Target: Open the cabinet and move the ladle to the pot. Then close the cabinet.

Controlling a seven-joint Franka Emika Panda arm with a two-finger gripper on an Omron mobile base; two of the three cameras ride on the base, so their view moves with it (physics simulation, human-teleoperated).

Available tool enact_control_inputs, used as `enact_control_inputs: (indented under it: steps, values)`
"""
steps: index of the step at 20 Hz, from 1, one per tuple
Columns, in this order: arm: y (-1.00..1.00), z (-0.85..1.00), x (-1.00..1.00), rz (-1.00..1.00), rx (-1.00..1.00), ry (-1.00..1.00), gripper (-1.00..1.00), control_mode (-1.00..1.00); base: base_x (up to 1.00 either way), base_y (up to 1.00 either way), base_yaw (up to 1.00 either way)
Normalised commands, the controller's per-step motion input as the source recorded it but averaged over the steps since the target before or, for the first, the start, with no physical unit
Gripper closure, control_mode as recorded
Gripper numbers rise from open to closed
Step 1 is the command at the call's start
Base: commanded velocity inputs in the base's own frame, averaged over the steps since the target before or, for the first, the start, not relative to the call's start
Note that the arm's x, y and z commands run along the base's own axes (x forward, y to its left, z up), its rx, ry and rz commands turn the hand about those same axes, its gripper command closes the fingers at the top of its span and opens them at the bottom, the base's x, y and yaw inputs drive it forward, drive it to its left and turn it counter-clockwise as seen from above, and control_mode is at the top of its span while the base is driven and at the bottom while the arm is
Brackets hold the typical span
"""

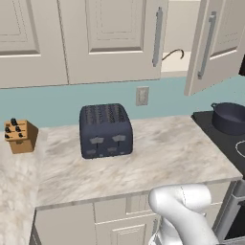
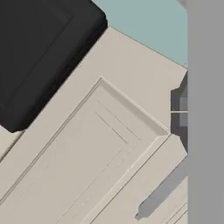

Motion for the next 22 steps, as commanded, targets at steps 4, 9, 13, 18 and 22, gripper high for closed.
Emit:
enact_control_inputs:
  steps: [4, 9, 13, 18, 22]
  values:
    - [0.32, 0.07, -1.00, 0.01, -0.13, -0.40, 1.00, -1.00, 0.00, 0.00, 0.00]
    - [0.89, -0.09, 0.05, -0.12, -0.03, -0.01, 1.00, -1.00, 0.00, 0.00, 0.00]
    - [1.00, 0.10, 0.08, -0.18, -0.14, 0.00, 1.00, -1.00, 0.00, 0.00, 0.00]
    - [1.00, 0.19, 0.03, -0.15, -0.12, -0.01, 1.00, -1.00, 0.00, 0.00, 0.00]
    - [1.00, 0.03, 0.11, 0.00, -0.02, -0.08, 1.00, -1.00, 0.00, 0.00, 0.00]
